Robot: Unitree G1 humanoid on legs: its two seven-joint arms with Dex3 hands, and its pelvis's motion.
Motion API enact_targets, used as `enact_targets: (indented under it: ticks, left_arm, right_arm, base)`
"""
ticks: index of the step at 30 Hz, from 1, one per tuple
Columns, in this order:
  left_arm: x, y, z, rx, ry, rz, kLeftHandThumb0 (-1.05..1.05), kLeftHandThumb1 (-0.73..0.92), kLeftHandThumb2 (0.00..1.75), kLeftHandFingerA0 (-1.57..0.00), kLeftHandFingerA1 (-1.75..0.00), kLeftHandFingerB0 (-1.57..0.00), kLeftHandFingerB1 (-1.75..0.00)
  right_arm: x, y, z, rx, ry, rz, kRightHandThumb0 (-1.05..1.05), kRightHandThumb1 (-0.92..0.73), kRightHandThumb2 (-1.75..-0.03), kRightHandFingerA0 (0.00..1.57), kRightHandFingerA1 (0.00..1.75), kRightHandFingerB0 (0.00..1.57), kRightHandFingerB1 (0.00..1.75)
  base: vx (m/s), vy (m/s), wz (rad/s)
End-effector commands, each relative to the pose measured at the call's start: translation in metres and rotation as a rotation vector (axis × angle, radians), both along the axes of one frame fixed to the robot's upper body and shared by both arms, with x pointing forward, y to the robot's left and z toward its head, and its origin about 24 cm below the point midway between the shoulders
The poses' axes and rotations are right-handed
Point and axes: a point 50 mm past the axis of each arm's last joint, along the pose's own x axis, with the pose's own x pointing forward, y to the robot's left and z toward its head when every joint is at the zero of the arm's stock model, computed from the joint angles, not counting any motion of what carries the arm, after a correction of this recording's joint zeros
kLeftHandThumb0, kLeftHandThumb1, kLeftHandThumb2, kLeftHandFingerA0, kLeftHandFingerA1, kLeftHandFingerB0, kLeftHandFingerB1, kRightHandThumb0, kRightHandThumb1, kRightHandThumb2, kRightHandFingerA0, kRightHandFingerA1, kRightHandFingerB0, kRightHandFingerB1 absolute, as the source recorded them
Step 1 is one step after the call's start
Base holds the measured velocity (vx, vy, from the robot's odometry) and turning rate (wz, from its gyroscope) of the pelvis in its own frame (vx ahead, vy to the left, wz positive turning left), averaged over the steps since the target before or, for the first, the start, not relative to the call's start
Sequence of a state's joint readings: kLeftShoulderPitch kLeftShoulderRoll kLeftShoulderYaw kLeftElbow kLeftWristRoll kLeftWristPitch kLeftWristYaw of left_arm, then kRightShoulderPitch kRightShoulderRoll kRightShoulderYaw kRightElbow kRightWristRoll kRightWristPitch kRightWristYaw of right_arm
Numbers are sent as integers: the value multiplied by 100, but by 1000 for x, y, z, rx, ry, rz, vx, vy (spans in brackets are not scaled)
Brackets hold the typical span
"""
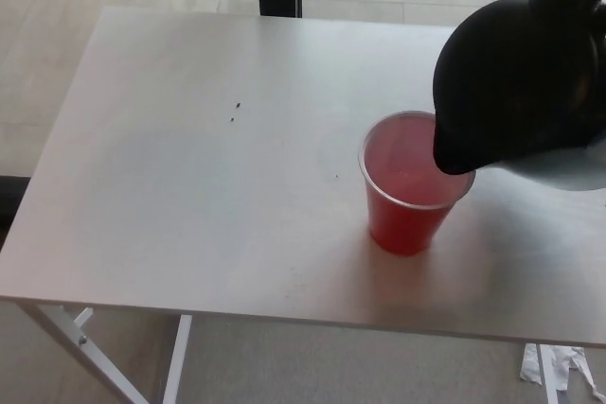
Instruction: The robot uses its right hand to lift up a kettle kept on the middle of the desk by its handle and tilt it into a glass kept next to it to pour out water
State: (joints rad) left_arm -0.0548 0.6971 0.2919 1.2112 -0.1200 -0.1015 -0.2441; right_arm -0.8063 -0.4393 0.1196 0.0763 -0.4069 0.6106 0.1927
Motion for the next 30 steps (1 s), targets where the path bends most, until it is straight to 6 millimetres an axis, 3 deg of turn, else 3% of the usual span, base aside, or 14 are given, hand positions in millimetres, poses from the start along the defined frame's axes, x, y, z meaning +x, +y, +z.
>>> enact_targets:
  ticks: [1, 7, 10, 13, 14, 15, 20, 23, 24, 25, 26, 27, 28, 30]
  left_arm:
    - [3, 1, 3, 23, -5, -17, -67, 84, 65, -72, -60, -52, -55]
    - [6, 1, 4, 23, -7, -15, -67, 84, 65, -73, -61, -54, -55]
    - [6, 0, 5, 28, -10, -32, -68, 85, 65, -69, -59, -52, -55]
    - [7, 0, 5, 32, -5, -40, -69, 85, 65, -71, -61, -52, -55]
    - [8, 0, 5, 34, -4, -40, -68, 85, 65, -71, -60, -52, -55]
    - [8, 0, 6, 36, -3, -41, -69, 85, 65, -70, -60, -51, -55]
    - [10, 1, 7, 26, -14, -40, -70, 85, 65, -69, -58, -50, -55]
    - [11, 1, 7, 33, 3, -36, -70, 85, 65, -69, -57, -51, -54]
    - [12, 0, 7, 38, -1, -46, -70, 85, 65, -69, -59, -52, -56]
    - [12, 0, 7, 41, 4, -47, -70, 85, 65, -70, -60, -52, -55]
    - [12, 0, 7, 42, 5, -50, -71, 86, 65, -70, -61, -51, -55]
    - [12, 0, 7, 44, 5, -54, -71, 86, 65, -70, -61, -51, -55]
    - [13, 0, 7, 42, 4, -52, -70, 86, 65, -71, -62, -52, -55]
    - [14, -1, 7, 31, 4, -48, -69, 86, 65, -69, -59, -50, -54]
  right_arm:
    - [-5, 14, 9, -53, -29, -9, -23, -63, -76, 96, 140, 86, 76]
    - [-7, 23, 16, -104, -43, -45, -23, -63, -93, 106, 122, 94, 104]
    - [-6, 23, 21, -122, -39, -69, -25, -62, -99, 98, 155, 83, 121]
    - [-5, 22, 27, -112, -43, -86, -25, -60, -93, 97, 158, 89, 113]
    - [-5, 21, 28, -106, -35, -87, -29, -55, -107, 117, 130, 88, 106]
    - [-5, 20, 29, -101, -29, -89, -25, -63, -89, 90, 172, 79, 124]
    - [-9, 16, 33, -67, -30, -70, -26, -62, -96, 90, 175, 71, 145]
    - [-12, 18, 35, -87, -30, -72, -28, -65, -94, 90, 174, 73, 136]
    - [-15, 24, 36, -90, -31, -55, -28, -62, -90, 103, 142, 95, 106]
    - [-18, 28, 38, -78, -37, -31, -29, -52, -109, 119, 129, 93, 109]
    - [-19, 29, 38, -72, -37, -22, -25, -55, -99, 96, 165, 81, 124]
    - [-20, 31, 38, -63, -39, -8, -25, -55, -99, 96, 165, 81, 124]
    - [-23, 34, 40, -53, -52, 17, -23, -54, -95, 97, 166, 83, 114]
    - [-30, 39, 43, -64, -68, 54, -26, -59, -87, 92, 167, 69, 52]
  base:
    - [0, 0, 0]
    - [0, 0, 0]
    - [0, 0, 0]
    - [0, 0, 0]
    - [0, 0, 0]
    - [0, 0, 0]
    - [0, 0, 0]
    - [0, 0, 0]
    - [0, 0, 0]
    - [0, 0, 0]
    - [0, 0, 0]
    - [0, 0, 0]
    - [0, 0, 0]
    - [0, 0, 0]
